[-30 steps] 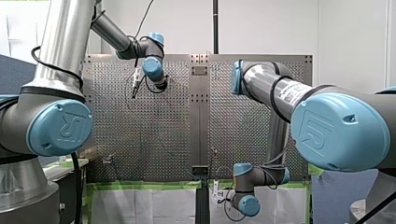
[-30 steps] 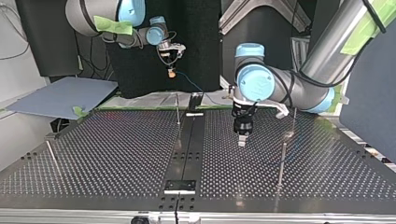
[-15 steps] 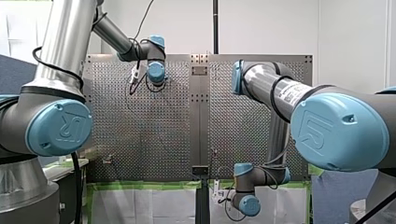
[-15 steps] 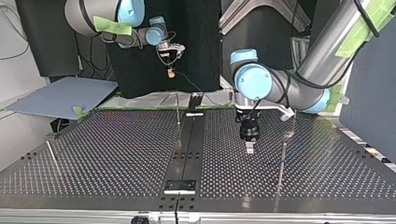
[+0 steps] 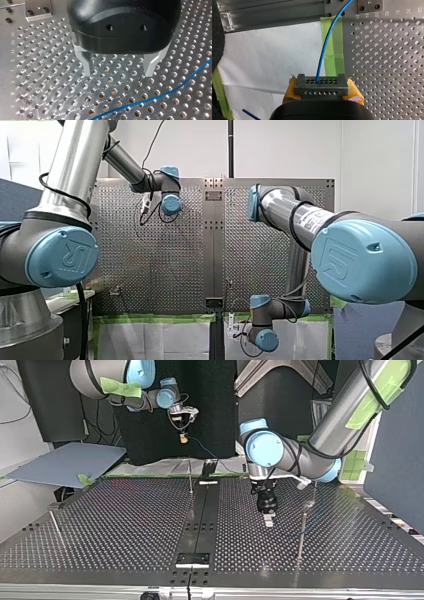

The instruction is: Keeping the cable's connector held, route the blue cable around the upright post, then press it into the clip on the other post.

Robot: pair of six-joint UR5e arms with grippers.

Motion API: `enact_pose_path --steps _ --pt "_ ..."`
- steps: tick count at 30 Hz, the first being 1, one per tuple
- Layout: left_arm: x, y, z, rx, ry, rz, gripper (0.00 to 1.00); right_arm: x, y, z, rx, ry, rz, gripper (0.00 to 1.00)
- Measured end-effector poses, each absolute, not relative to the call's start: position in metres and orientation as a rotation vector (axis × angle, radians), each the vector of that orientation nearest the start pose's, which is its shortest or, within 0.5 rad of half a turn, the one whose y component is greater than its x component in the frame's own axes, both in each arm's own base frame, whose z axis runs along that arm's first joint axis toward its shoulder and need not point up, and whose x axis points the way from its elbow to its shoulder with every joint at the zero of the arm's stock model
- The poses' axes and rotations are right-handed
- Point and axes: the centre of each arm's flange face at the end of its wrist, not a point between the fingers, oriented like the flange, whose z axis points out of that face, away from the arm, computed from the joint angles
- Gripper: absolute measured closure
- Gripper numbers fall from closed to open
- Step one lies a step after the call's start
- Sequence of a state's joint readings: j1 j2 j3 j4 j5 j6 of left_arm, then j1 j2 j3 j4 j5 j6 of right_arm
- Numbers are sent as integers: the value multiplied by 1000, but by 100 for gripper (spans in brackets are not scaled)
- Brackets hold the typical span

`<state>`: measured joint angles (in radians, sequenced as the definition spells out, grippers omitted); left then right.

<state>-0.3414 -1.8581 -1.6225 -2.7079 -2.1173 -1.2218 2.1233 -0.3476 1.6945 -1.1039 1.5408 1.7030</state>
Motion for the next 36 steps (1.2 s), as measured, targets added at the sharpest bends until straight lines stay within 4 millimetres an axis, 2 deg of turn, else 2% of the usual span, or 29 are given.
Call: enact_pose_path --steps 12,19,36 --pt "540 -287 318 134 1564 470 1 411 -405 -195 1804 -1138 1534 100" --pt "551 -289 292 147 1593 486 1 411 -405 -195 1804 -1137 1535 100" --pt "552 -278 289 157 1601 647 1 411 -404 -196 1803 -1139 1536 100"
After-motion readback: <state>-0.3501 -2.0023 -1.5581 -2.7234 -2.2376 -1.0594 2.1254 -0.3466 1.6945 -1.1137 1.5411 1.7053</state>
